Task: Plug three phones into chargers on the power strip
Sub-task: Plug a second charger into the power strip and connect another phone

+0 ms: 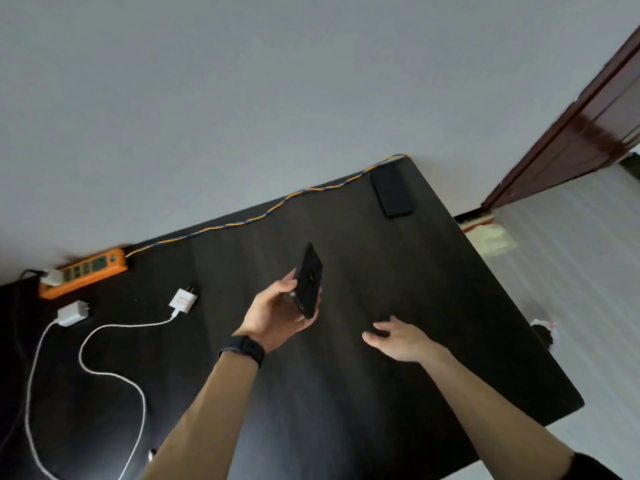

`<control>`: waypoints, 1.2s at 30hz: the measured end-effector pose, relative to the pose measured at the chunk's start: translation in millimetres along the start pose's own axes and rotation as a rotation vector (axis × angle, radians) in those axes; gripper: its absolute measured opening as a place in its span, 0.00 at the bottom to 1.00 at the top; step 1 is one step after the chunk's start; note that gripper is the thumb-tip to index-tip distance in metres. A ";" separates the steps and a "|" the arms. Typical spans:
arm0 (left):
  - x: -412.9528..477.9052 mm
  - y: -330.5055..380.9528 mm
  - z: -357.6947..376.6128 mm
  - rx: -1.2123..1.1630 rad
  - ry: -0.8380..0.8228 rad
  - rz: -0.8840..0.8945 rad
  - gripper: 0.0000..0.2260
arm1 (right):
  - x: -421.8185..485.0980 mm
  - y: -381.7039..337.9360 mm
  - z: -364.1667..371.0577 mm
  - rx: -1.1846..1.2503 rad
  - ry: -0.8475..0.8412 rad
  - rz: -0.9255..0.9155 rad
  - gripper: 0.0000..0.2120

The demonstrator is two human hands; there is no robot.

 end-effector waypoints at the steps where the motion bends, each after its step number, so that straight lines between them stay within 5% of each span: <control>1: -12.6 -6.7 6.8 0.036 -0.067 -0.007 0.29 | -9.0 -8.8 -5.2 0.163 0.002 -0.022 0.35; 5: -72.8 -35.7 15.8 0.270 -0.022 -0.004 0.33 | -59.5 -54.0 5.8 0.726 0.031 -0.217 0.29; 12: -167.8 -74.7 -5.1 0.612 0.265 0.048 0.34 | -107.0 -103.2 93.2 0.828 -0.011 -0.374 0.22; 19: -283.5 -114.7 -86.6 0.666 0.512 0.224 0.31 | -111.5 -125.4 210.7 0.691 -0.149 -0.312 0.21; 28: -419.8 -164.7 -217.6 0.179 0.665 0.163 0.23 | -124.8 -190.6 366.5 0.506 -0.263 -0.282 0.17; 36: -518.0 -134.1 -326.6 0.046 0.882 0.283 0.24 | -121.3 -234.3 438.5 -0.166 0.016 -0.396 0.30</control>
Point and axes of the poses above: each hand's wrist, its own x-axis towards the middle knuckle, its own z-axis out of the palm, y = z × x, the point moved 7 cm from there along x, towards the middle knuckle, and after that the axes turned 5 degrees about -y, right-handed, at the moved point
